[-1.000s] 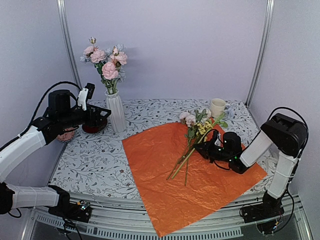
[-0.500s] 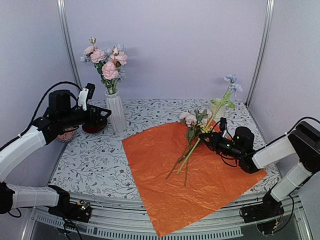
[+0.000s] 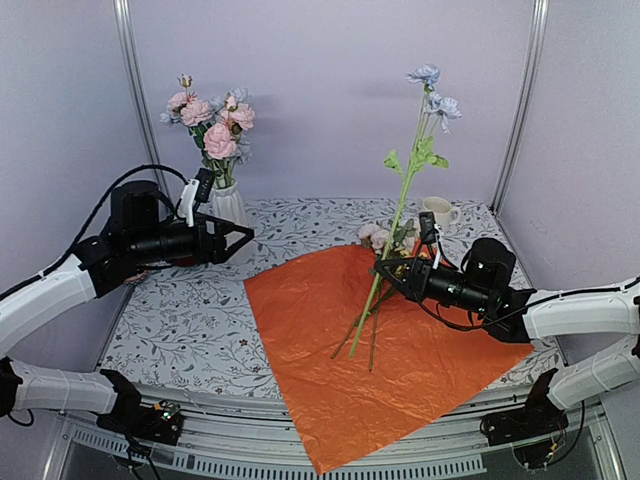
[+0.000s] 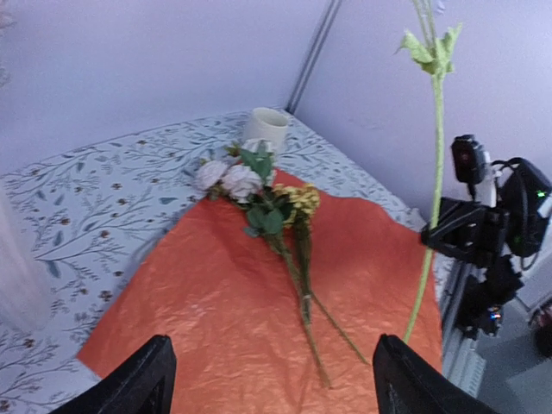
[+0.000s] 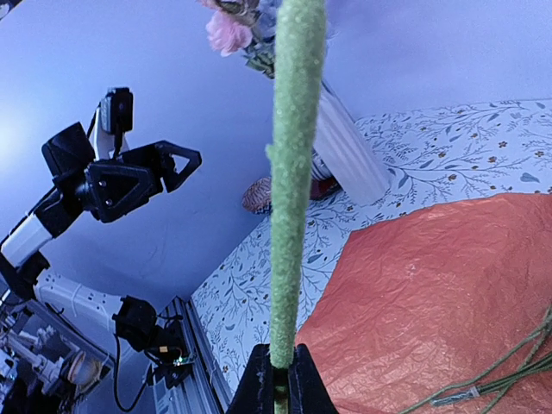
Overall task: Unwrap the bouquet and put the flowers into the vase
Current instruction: Pick up the fake flower from the flattened wrapping paper, then pass from the right arm to the left
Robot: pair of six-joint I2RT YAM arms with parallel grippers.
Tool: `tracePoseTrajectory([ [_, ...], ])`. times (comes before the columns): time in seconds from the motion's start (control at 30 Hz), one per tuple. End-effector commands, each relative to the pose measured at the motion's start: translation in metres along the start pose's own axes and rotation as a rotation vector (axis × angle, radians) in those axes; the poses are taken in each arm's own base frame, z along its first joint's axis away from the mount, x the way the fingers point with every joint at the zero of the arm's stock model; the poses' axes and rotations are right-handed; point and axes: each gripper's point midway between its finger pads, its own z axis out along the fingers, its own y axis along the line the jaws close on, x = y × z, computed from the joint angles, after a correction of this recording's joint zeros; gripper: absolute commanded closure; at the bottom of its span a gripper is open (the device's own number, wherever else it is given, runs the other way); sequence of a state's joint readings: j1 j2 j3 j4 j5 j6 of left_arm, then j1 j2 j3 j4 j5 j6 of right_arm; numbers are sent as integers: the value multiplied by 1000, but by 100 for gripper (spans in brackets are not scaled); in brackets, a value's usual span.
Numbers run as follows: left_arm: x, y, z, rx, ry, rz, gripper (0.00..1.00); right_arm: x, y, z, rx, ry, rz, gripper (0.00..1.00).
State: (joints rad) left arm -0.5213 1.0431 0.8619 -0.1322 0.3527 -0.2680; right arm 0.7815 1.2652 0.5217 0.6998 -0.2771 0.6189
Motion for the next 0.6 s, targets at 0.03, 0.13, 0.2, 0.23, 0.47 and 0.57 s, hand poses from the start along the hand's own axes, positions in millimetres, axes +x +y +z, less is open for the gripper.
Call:
tracePoseTrajectory([
  [0.03, -10, -56, 9, 137, -74, -64, 16, 17, 26, 10, -42, 63, -157, 97],
  [0.13, -12, -77, 12, 180, -91, -60, 13, 27, 40, 13, -73, 82, -191, 97],
  [0.2, -11, -87, 13, 215, -102, -60, 10, 32, 48, 16, -91, 93, -216, 97],
  [0.23, -11, -93, 14, 237, -109, -56, 9, 35, 51, 18, -98, 99, -231, 97],
  [0.47, -16, -127, 7, 409, -216, 23, 2, 49, 62, 22, -129, 134, -269, 97],
  [0.57, -18, -130, 9, 427, -232, 31, 2, 55, 70, 23, -154, 147, -287, 97],
])
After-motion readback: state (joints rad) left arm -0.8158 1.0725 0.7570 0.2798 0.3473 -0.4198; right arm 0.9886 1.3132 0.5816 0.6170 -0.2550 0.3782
